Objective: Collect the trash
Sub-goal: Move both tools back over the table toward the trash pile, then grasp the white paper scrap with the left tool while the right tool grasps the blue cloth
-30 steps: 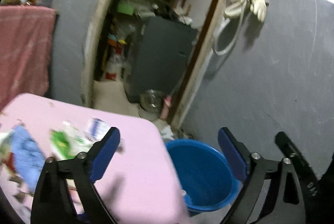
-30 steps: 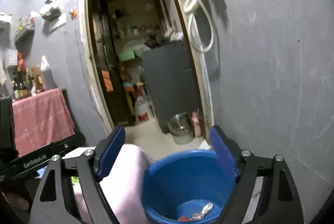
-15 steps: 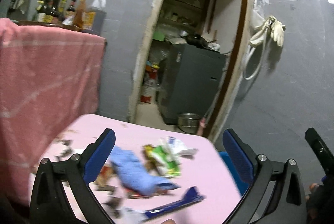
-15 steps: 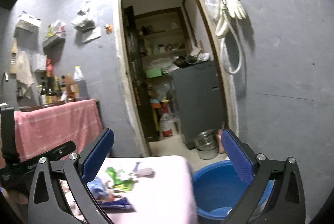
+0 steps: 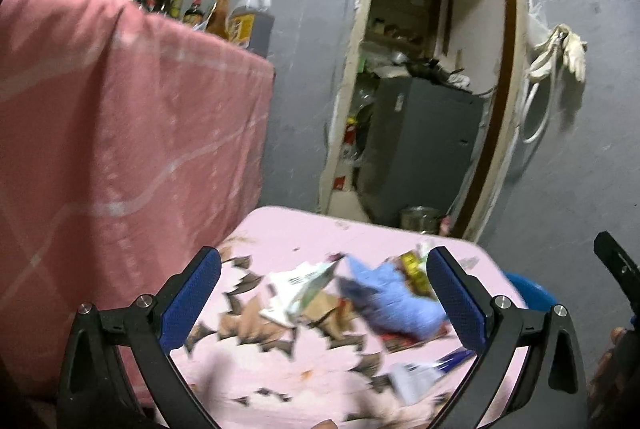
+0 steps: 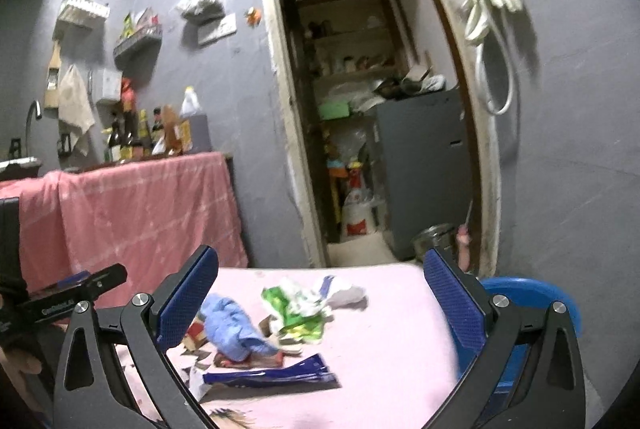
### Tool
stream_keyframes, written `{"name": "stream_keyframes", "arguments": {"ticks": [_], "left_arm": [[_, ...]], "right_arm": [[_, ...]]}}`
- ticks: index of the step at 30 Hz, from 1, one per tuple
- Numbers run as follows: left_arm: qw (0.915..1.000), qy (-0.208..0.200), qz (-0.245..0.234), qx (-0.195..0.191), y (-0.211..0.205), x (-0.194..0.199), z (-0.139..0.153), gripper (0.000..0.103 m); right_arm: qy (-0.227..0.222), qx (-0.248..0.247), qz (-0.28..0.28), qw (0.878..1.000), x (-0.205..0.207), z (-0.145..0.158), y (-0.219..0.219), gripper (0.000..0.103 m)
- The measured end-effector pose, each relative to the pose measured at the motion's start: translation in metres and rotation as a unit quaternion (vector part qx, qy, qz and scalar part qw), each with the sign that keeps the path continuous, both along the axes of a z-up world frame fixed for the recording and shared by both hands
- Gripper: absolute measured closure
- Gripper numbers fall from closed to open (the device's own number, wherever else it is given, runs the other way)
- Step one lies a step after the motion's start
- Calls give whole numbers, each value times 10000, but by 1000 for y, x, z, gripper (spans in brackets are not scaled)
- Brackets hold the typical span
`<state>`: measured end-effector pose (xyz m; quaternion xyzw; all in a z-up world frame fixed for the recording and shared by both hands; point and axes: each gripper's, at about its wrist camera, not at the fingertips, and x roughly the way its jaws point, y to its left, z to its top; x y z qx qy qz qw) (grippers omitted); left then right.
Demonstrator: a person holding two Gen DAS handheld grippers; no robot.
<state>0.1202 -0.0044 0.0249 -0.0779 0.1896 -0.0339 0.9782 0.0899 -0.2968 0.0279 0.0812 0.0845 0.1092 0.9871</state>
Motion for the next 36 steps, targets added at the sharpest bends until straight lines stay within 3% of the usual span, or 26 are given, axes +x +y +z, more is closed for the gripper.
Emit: {"name": "stream_keyframes", "arguments": {"ticks": [11,16,25,36], "left_arm": [[9969,766,-82,126,27,29,-35,2],[9931,1122,-343,-64,30,45,-47,5],[9831,1592,-831,-359,27,73,-60,53],[9743,1900,-1070,-566,29,99,-64,85]], "right_arm": [[745,-164,599,9953,41,-26,40,2],[1162,-335,897,9886,64,-35,59,21],[1773,-555,1265,9744,89,-54,80,40],[2230,-627,1501,9611,104,-72,95,41]]}}
